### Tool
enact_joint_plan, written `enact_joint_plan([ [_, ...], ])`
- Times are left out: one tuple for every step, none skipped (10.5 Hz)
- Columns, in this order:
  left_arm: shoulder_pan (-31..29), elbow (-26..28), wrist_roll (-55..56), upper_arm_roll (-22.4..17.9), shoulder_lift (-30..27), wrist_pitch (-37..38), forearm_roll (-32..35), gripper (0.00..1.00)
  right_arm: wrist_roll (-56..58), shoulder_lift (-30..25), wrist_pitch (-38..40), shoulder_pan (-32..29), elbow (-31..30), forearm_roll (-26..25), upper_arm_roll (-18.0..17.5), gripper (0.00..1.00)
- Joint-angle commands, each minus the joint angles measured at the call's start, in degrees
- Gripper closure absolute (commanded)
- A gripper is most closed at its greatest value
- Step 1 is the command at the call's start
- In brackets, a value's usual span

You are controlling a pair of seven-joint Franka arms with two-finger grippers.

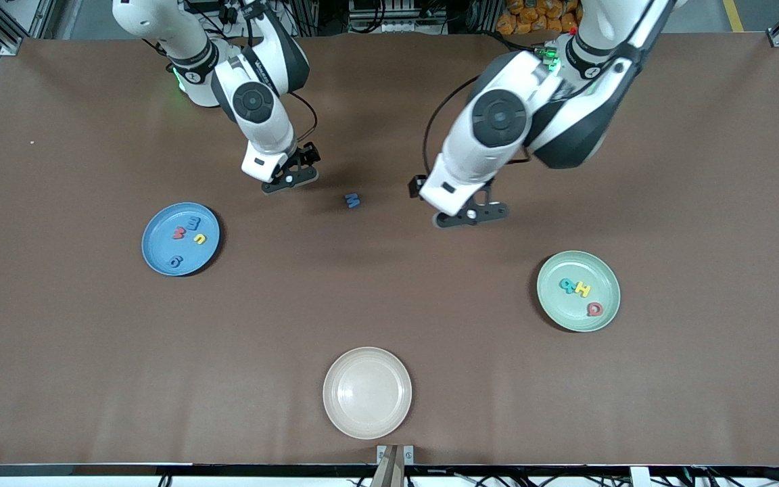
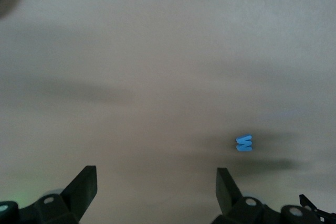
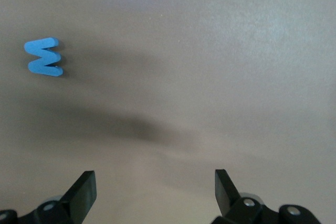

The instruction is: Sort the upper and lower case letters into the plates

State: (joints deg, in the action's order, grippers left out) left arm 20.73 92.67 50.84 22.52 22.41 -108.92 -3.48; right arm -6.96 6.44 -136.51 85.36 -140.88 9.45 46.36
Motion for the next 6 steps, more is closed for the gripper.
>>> enact_joint_plan([
  [0.71,3.99,3.38,1.82,0.88,-6.88,2.6,0.0,7.29,-0.47,0.28,0.07,0.95,-4.26,0.48,0.0],
  [1.76,4.19,4.6,1.82,2.19,-8.23,2.78,0.0,7.31,-0.47,0.28,0.16,1.22,-4.26,0.48,0.0],
  [2.82,4.1,6.18,1.82,3.59,-9.02,4.61,0.0,7.31,-0.47,0.28,0.51,1.48,-4.7,0.4,0.0],
  [4.22,3.93,8.29,1.82,5.52,-10.94,6.28,0.0,7.84,-0.12,0.02,0.51,1.57,-5.14,0.31,0.0],
  [5.28,3.66,10.39,1.82,7.19,-12.79,6.9,0.0,8.01,-0.03,0.02,0.42,1.83,-6.01,0.31,0.0],
  [6.33,3.58,11.63,1.82,8.25,-13.33,7.52,0.0,8.02,-0.11,0.02,0.42,2.01,-6.02,0.31,0.0],
])
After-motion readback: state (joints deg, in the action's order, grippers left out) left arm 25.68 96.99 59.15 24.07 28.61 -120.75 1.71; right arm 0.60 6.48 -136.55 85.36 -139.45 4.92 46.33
